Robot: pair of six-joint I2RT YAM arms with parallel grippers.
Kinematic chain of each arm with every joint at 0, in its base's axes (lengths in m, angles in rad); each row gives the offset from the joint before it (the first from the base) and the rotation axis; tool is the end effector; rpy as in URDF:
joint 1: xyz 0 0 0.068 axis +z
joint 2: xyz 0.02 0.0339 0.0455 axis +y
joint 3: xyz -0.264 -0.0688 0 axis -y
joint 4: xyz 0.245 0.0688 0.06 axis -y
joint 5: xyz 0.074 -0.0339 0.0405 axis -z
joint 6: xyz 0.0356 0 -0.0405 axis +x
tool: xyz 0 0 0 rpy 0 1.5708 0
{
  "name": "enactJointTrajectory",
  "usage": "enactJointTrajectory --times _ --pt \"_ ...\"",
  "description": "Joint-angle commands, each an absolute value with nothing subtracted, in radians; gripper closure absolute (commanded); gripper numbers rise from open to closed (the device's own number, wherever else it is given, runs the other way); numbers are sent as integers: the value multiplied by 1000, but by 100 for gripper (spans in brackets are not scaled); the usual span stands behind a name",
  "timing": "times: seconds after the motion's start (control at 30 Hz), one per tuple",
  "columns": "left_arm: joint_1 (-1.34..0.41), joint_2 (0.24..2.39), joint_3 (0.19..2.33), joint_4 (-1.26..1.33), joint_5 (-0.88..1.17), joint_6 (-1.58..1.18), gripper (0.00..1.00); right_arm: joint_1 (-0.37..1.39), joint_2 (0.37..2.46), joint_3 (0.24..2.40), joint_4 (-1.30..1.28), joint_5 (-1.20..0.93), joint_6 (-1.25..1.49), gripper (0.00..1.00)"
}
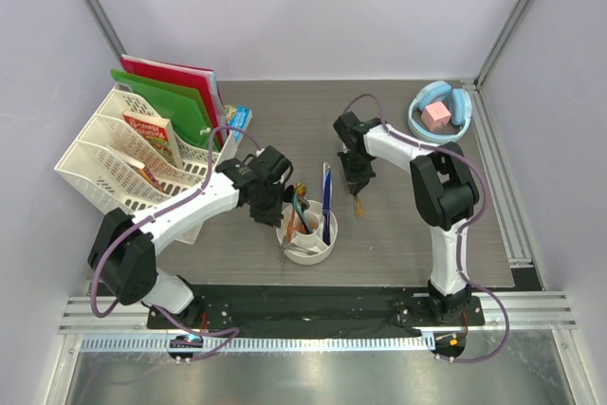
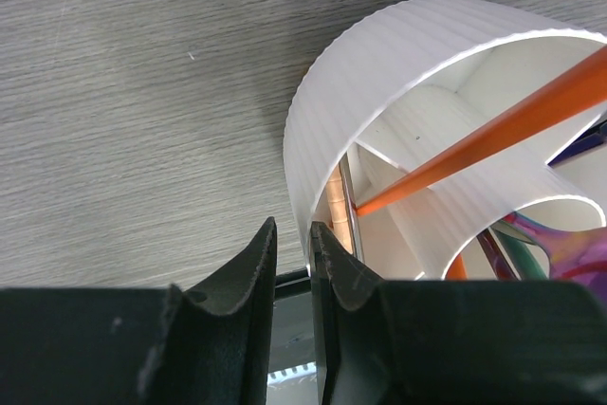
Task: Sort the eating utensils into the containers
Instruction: Pick up the knife at the center of the board.
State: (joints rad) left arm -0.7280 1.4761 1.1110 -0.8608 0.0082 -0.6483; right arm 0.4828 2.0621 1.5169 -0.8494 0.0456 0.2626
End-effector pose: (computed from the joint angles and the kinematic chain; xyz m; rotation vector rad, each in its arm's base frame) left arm 0.2106 -0.1881 0.2417 0.1161 2.8601 -0.3257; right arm 0.3589 0.1863 0.1627 -0.3194 2.9435 0.0323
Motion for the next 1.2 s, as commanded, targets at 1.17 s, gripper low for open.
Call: enactJointTrajectory --times 1.17 --pt "-575 1565 1186 -795 109 -661 81 529 1441 1446 -870 133 469 99"
